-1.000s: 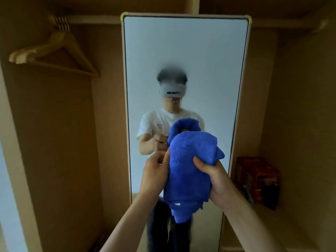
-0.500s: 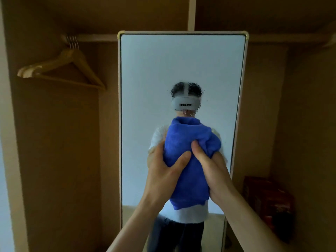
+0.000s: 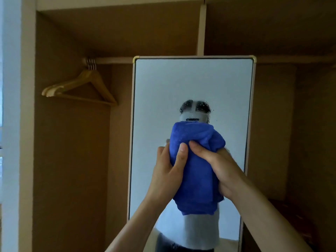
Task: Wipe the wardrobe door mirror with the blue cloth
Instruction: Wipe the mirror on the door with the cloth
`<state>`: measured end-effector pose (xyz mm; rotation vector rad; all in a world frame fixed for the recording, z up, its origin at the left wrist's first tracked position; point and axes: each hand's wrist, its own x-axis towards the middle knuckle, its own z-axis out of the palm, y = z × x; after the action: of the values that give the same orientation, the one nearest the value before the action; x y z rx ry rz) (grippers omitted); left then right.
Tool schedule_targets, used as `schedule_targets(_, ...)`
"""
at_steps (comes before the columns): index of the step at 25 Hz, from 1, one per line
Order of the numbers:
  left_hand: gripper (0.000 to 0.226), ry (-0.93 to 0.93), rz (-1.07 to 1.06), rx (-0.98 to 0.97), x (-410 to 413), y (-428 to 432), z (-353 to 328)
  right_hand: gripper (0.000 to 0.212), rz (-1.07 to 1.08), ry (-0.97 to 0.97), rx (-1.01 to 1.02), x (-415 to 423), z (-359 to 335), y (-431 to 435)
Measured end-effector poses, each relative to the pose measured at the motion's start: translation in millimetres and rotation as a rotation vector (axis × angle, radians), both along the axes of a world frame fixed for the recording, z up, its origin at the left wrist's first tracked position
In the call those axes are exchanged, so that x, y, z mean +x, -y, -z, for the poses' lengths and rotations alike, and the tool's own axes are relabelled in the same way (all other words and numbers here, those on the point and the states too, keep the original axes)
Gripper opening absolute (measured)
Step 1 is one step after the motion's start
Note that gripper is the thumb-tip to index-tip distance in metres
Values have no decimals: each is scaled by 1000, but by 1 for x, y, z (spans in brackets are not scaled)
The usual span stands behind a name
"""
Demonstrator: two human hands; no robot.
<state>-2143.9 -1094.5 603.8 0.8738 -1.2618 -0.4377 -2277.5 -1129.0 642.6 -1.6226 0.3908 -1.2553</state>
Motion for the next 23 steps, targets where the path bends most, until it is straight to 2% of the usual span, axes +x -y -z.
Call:
schedule_targets(4,40,83,-109,-103,21,7,-21,11,64,-14,-73,13,-23,-1)
schedule_targets(6,39,95,-77,-180,37,10,-36,6,178,-50,-146,22,-37,2)
schedule_targets(8,39,116,-51,-224,54,13,-52,10,282,-68,-269,35,-52,2)
schedule_targets(12,53,95,92,-247,83,19,-77,31,487,-194,-542,62,-76,-1)
schedule_targets(15,36,83,139,-264,105,23,-95,29,563,-265,-660,72,-85,0)
schedule_targets(19,27,41,176,-278,121,27,-109,48,634,-406,-789,83,-93,3)
schedule_targets(21,26,59,147,-305,126,29,-113,47,707,-439,-843,87,-101,7)
schedule_targets(23,33,124,-11,-358,135,32,-120,48,920,-505,-1034,90,-113,10)
